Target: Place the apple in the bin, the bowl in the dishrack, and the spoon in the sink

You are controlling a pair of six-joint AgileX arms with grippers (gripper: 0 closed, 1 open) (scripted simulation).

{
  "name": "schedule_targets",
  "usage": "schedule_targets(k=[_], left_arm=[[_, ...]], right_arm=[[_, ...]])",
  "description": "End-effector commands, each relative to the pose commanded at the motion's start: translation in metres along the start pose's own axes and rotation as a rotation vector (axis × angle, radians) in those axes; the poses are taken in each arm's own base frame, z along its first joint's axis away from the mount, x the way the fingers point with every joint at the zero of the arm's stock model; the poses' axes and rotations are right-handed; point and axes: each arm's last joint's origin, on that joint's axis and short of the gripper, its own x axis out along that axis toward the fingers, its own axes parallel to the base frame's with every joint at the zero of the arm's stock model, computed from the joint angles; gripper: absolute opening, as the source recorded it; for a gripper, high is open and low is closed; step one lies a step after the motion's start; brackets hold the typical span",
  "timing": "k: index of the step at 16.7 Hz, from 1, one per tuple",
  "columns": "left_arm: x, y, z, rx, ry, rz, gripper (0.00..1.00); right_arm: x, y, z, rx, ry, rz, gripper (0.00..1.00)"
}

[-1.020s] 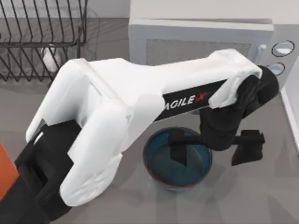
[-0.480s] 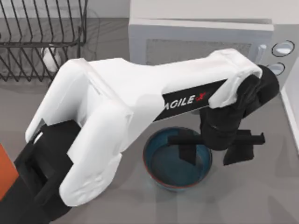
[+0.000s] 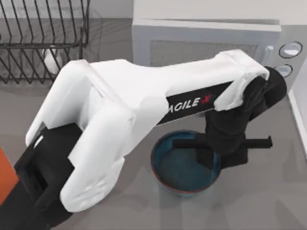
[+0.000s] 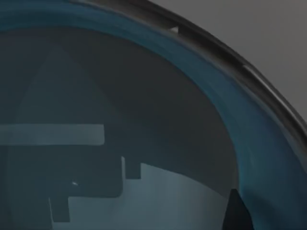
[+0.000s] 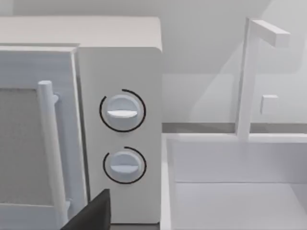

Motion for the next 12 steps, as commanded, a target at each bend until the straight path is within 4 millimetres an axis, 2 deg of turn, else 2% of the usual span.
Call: schedule_targets(k=[9,12], left_arm=[[-0.003,0.000,0.001,-0.001,0.001,0.001,0.00],[-0.023,-0.003,0.003,-0.007,0.005,0.007,0.00]], right_arm=[[0.000,0.000,0.000,0.000,0.000,0.000,1.00],[0.000,0.000,0.000,0.000,0.000,0.000,1.00]])
